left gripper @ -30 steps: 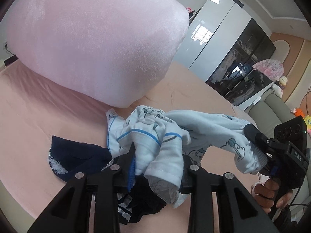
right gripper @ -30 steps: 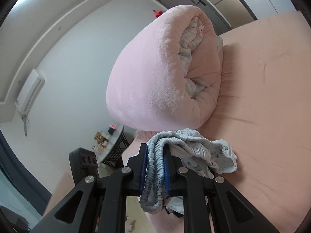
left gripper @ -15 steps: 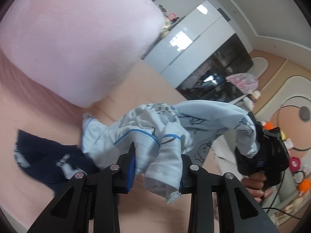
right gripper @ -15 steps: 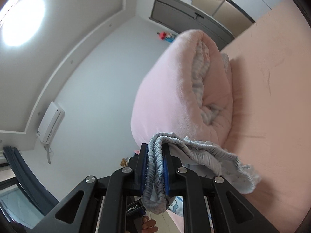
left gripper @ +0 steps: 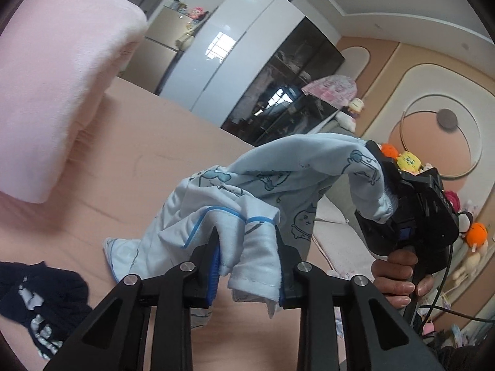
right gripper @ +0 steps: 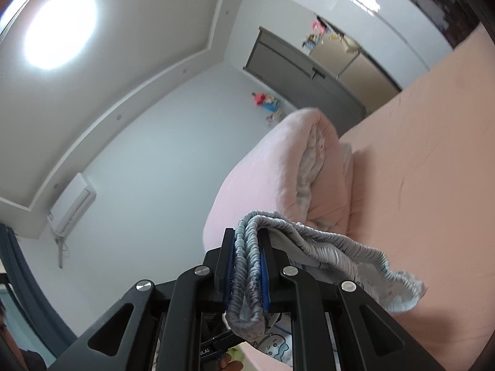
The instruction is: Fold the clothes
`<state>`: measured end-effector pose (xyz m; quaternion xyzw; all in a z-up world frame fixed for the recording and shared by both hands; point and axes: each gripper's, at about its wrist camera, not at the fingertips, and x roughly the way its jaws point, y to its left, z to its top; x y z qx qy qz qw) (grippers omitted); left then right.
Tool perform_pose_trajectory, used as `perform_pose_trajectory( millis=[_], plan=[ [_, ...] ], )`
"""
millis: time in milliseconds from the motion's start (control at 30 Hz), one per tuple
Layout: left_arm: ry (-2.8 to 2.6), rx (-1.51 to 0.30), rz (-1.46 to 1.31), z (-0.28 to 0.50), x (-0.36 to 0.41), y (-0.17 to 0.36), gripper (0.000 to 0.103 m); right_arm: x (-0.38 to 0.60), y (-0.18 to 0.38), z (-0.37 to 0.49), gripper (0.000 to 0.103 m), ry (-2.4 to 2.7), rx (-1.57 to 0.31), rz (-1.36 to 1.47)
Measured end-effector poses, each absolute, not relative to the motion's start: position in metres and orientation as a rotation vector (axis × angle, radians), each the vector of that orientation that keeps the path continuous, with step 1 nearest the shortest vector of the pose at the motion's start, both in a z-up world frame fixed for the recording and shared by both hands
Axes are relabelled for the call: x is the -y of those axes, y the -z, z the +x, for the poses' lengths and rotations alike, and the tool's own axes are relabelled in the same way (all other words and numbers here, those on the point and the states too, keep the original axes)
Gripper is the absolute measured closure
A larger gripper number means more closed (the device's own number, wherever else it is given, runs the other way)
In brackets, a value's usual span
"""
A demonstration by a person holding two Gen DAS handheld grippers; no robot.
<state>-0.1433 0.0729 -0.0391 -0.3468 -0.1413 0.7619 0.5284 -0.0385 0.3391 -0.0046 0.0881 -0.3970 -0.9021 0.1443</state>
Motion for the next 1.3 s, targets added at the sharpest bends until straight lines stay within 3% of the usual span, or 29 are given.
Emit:
perform_pose_trajectory(
  millis=[567,800,867,933,967,1300],
  plan=[
    [-1.729,0.138,-0.834,-0.092,-0.171,0.025,0.078,-0.399,-0.03,0.084,0.09,2.907,1.038,0.04],
    [-1.761,-0.117,-0.78,-0.071,-0.186,0.033,0.076,-0.427,-0.013,0.103,0.09,2.949,1.142,0.019],
    [-1.764,-0.157,-0.793,-0.071,-0.186,0.041,0.067,-0.431,-0.008,0.102,0.09,2.956,1.165,0.038],
    [-1.785,-0.187,-0.824,-0.073,-0.186,0.049,0.024,-0.433,-0.005,0.102,0.09,2.964,1.17,0.054],
    [-1.802,-0.195,-0.849,-0.075,-0.186,0.053,0.017,-0.433,-0.004,0.101,0.09,2.967,1.173,0.062],
    [-1.88,-0.127,-0.941,-0.088,-0.16,0.068,0.015,-0.424,0.02,0.078,0.09,3.006,1.178,0.287]
  ],
)
